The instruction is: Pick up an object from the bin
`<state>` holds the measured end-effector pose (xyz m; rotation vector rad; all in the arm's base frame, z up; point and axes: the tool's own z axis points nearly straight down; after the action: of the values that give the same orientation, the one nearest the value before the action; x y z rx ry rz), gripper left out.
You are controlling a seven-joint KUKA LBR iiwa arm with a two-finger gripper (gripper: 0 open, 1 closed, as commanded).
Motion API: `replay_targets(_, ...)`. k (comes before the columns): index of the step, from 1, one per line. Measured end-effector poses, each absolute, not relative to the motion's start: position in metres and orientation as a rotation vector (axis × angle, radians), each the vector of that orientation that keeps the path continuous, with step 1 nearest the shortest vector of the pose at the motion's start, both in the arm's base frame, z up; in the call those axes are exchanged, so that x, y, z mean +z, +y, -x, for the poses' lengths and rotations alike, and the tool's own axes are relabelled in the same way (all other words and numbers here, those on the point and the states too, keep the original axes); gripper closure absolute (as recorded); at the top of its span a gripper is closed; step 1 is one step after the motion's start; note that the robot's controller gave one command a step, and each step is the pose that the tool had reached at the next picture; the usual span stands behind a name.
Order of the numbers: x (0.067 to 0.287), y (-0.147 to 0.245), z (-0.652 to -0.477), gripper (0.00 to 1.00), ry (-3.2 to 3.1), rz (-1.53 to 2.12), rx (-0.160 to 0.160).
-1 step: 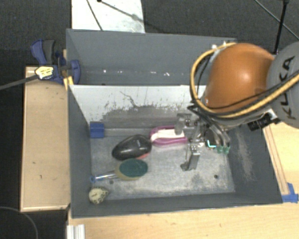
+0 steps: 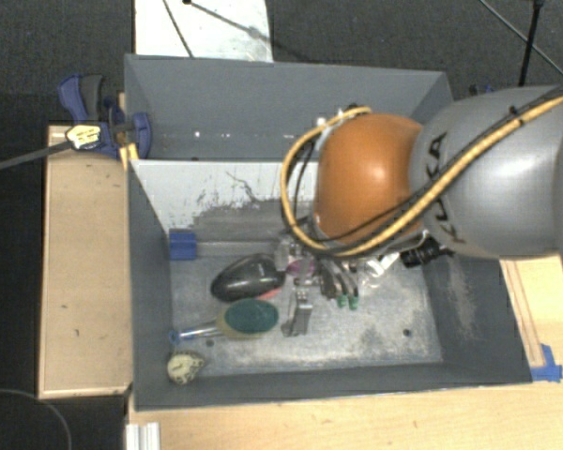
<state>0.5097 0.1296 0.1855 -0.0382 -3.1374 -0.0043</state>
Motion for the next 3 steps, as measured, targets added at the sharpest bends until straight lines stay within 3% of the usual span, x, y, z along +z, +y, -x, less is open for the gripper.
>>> replay_targets(1,0.0836,0.1402,-0.5478,0.00,-3.133,0.320,-0.003)
replay_targets(2,0.0842,0.1424,-0.5451,1.00,-3.125,0.318,-0.006)
replay_targets(3,0.0805,0.1396,-0.5432,0.00,-3.121,0.321,0.003)
